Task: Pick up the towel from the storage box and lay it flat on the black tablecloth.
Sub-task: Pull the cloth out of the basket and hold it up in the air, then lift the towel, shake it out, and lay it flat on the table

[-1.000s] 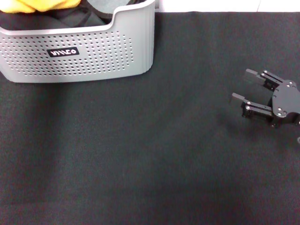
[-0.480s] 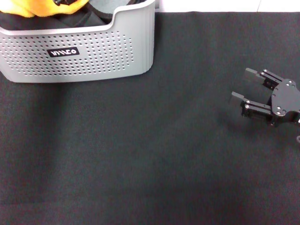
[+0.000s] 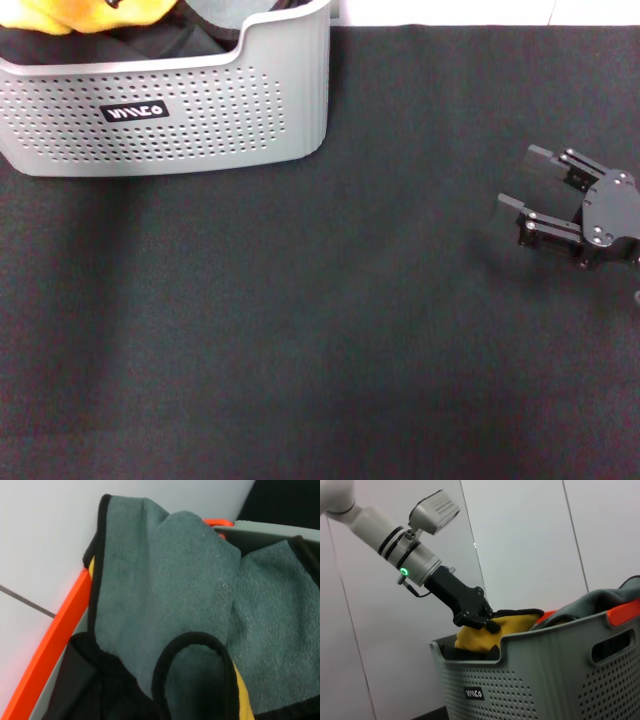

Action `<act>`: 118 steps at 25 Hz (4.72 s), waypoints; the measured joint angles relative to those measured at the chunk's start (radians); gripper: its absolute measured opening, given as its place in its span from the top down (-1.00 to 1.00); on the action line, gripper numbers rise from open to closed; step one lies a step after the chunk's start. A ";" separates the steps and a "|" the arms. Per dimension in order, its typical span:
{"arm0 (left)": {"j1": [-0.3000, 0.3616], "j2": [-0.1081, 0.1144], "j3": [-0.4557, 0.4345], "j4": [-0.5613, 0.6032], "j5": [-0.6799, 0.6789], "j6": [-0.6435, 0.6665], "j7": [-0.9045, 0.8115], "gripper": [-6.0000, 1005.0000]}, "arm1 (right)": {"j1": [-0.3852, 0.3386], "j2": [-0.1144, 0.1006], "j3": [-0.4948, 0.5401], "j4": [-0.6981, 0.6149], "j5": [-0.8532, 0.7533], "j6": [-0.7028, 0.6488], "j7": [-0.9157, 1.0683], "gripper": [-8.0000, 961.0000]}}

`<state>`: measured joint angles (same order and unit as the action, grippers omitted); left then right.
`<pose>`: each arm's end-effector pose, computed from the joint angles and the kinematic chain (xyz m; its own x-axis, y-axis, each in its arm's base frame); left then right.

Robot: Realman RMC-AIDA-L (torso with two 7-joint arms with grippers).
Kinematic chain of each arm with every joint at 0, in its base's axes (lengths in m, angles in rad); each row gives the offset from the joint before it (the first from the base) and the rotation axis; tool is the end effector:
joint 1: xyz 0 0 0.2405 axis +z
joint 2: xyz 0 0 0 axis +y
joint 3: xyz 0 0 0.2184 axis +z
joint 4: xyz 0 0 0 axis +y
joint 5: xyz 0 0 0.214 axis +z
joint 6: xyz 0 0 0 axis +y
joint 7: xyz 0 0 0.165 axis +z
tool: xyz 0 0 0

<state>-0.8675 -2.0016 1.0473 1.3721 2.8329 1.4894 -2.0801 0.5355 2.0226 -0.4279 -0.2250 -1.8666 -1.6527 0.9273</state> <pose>-0.1133 0.4294 0.1143 0.9043 0.2852 -0.3176 0.0064 -0.7529 -0.6581 0.2307 0.3023 -0.0052 0.6197 -0.1316 -0.7737 -0.4516 -0.8661 -0.2144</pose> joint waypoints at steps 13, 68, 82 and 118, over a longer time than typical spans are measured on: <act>0.192 -0.047 -0.176 0.504 -0.490 0.006 -0.027 0.96 | -0.041 -0.001 0.001 0.015 0.114 0.020 -0.038 -0.75; 0.456 -0.088 -0.029 0.521 -0.969 0.386 0.104 0.95 | 0.119 0.006 -0.303 0.019 0.248 -0.367 0.038 0.06; 0.455 -0.090 -0.024 0.508 -0.970 0.356 0.107 0.95 | 0.167 0.005 -0.310 0.117 0.243 -0.296 0.037 0.37; 0.436 -0.092 0.026 0.364 -0.967 0.309 0.135 0.92 | 0.173 0.005 -0.335 0.145 0.321 -0.221 -0.083 0.96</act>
<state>-0.4310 -2.0934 1.0738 1.7365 1.8656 1.7979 -1.9456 0.7082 2.0279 -0.7632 -0.0801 -1.5460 -1.8735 0.8445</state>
